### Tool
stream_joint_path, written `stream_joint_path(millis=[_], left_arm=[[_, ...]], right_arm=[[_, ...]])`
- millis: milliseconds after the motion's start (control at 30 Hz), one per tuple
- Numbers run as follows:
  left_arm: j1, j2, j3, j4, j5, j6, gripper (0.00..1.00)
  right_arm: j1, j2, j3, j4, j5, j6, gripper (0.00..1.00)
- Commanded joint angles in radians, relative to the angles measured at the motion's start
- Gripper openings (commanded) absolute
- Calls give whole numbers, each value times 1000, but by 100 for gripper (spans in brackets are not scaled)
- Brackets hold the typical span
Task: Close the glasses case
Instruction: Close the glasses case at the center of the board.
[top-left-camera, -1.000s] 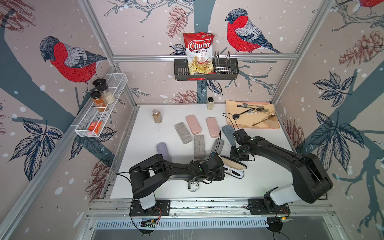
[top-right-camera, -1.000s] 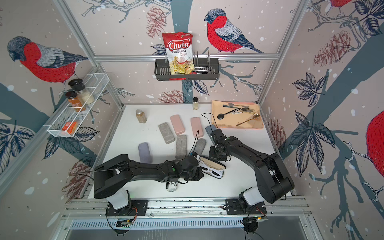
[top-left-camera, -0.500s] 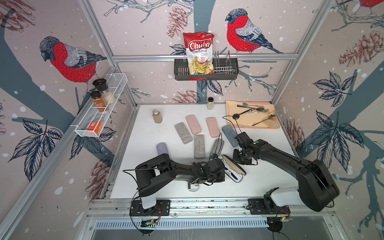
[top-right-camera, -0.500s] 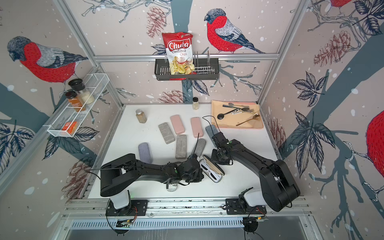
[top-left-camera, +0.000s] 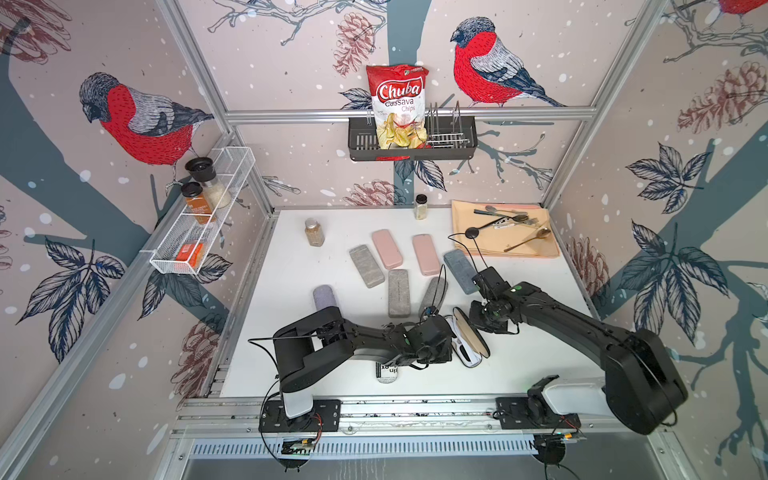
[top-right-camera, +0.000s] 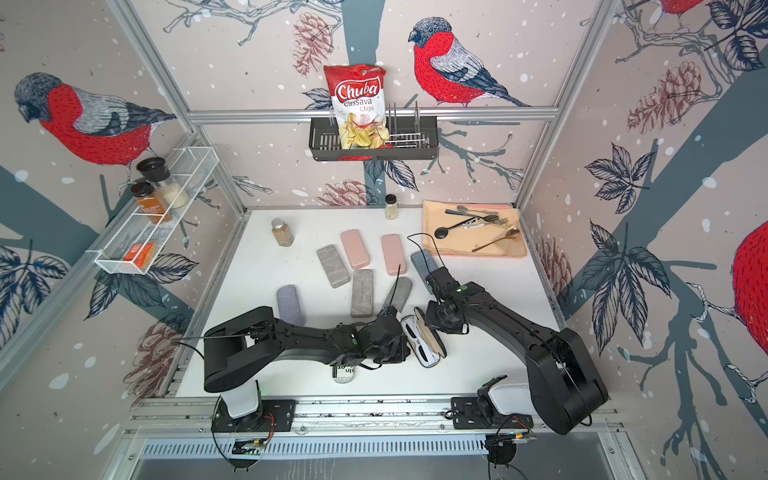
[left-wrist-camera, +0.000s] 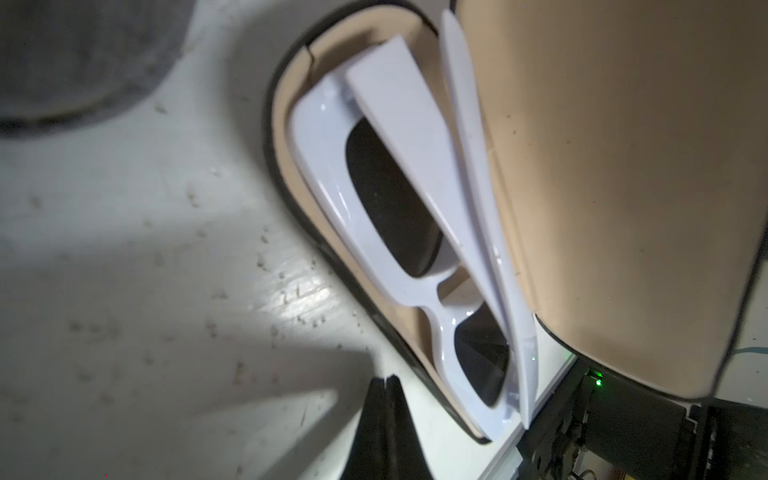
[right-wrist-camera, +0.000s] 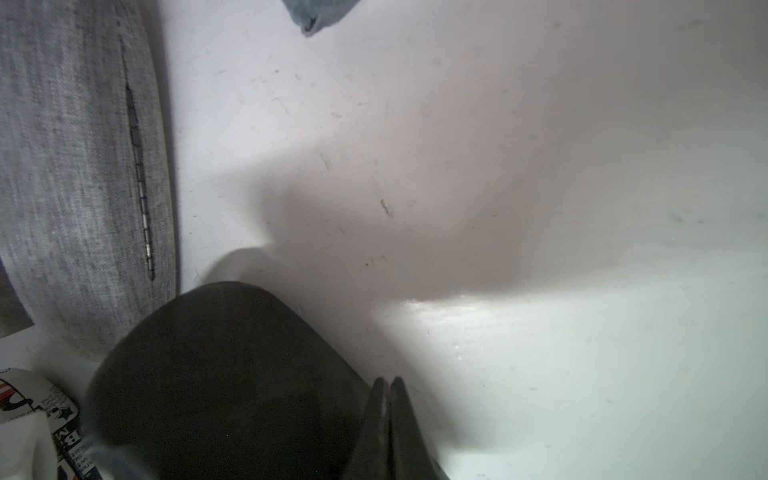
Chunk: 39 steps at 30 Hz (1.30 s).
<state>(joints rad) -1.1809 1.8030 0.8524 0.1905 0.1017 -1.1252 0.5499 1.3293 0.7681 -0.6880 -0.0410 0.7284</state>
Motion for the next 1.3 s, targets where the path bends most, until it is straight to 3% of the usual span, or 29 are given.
stream_joint_path(millis=[0, 700, 1267], left_arm=[[1, -2, 11, -19, -15, 19, 0], [6, 3, 39, -40, -18, 36, 0], [8, -3, 31, -40, -21, 36, 0]], right_arm=[[2, -8, 3, -25, 38, 19, 7], [48, -5, 6, -21, 25, 38, 7], [79, -19, 28, -61, 84, 72, 7]])
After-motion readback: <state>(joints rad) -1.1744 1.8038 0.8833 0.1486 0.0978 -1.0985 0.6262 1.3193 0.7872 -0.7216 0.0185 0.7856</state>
